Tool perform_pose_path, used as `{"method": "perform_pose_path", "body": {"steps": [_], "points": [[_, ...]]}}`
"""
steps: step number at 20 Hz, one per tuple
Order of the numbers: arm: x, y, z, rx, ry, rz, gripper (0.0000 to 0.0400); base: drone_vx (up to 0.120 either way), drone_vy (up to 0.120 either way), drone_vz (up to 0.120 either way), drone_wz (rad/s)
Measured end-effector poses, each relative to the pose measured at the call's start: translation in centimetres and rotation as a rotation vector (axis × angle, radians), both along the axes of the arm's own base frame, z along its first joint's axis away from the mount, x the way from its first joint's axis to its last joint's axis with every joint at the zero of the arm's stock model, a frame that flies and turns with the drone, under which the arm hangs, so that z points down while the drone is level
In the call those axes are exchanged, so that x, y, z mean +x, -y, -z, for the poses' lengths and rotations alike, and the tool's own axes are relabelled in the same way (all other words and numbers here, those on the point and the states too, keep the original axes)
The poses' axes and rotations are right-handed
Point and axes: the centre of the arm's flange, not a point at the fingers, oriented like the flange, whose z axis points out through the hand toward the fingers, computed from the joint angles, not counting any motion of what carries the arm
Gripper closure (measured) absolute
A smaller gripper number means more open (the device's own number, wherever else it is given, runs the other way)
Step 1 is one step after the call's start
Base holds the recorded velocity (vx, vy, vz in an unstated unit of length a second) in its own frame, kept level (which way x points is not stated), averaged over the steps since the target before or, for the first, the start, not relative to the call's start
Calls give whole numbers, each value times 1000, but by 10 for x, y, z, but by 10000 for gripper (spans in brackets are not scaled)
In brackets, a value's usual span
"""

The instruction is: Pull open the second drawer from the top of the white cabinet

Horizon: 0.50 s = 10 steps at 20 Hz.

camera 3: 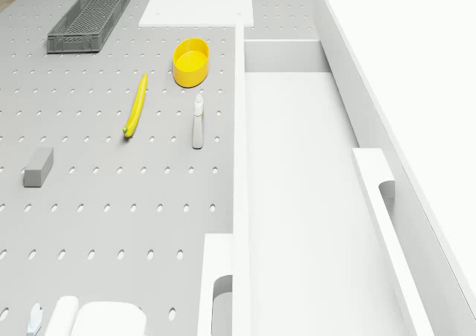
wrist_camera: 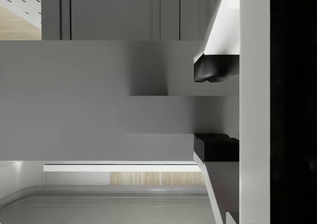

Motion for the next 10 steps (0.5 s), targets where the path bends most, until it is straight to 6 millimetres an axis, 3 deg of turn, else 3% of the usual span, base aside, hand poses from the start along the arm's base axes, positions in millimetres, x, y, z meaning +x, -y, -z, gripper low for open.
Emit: {"method": "perform_pose_path", "body": {"steps": [10], "points": [[0,28,-1,9,0,0,294,0,0,0,0]]}}
